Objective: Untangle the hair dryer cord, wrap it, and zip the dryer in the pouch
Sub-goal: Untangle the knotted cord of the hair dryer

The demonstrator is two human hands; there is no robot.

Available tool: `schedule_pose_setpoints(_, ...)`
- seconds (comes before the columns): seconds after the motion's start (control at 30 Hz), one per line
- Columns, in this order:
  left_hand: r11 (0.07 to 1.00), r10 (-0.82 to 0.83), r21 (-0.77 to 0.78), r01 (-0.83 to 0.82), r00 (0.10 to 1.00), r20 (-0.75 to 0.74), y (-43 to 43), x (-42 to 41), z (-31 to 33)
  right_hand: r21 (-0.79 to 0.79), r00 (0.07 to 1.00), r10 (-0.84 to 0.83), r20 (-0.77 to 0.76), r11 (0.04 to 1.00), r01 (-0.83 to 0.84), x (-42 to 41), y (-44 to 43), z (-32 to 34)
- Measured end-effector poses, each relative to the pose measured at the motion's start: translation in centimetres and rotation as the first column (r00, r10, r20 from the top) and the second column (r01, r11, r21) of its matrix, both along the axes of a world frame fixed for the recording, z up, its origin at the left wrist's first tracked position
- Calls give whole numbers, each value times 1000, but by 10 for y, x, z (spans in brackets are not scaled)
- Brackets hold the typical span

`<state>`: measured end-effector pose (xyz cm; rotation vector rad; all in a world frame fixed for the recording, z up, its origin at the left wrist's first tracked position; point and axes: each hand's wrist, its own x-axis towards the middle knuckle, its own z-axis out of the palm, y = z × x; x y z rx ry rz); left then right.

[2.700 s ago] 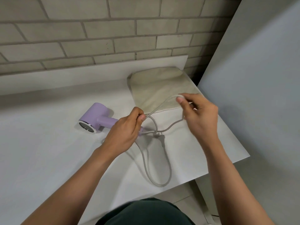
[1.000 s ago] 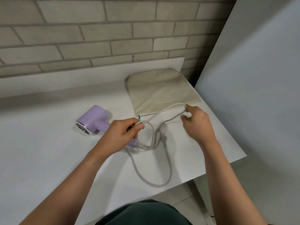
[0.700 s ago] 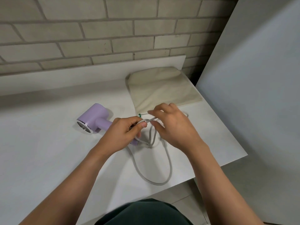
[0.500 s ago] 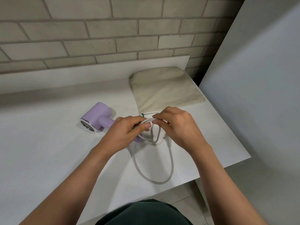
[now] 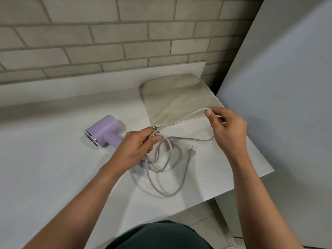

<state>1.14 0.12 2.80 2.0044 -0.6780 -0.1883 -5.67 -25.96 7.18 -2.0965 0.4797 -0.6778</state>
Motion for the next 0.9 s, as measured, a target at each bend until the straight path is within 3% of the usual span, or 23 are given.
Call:
schedule_pose_setpoints(0.2,991,-125,39,128,990,-56,0,1,-1,-22,971,-34,-237,999,29,-1,-12,-27)
schedule_pose_setpoints(0.3,989,-132,55,134,990,-42,0,1,-2,-305,895,-53,-443,947,-95,-3,-12,-25)
schedule_pose_setpoints(0.33,989,-131,62,134,990,-41,0,1,-1,-391,900,-52,-432,911,-134,-3,-9,-22)
schedule_pose_setpoints(0.43,990,-118,78,120,993,-27,-2,0,0,-456,945,199,-261,837,-303,-4,13,3)
schedule_pose_setpoints(0.5,992,-93,82,93,996,8,-6,-1,2,-485,860,389,-331,712,-509,-4,37,13)
schedule_pose_setpoints(0.57,996,-53,69,51,998,25,-8,0,5,-465,768,440,-466,616,-635,0,58,12)
schedule_pose_setpoints(0.67,999,-21,40,21,1000,-14,-6,1,4,-458,749,409,-521,606,-650,9,64,3)
schedule_pose_setpoints(0.77,999,-13,31,16,996,-91,-3,-1,1,-478,783,434,-446,624,-618,11,56,1)
schedule_pose_setpoints(0.9,1000,13,18,-11,993,-114,-2,-2,-3,-438,886,455,-93,780,-446,10,46,5)
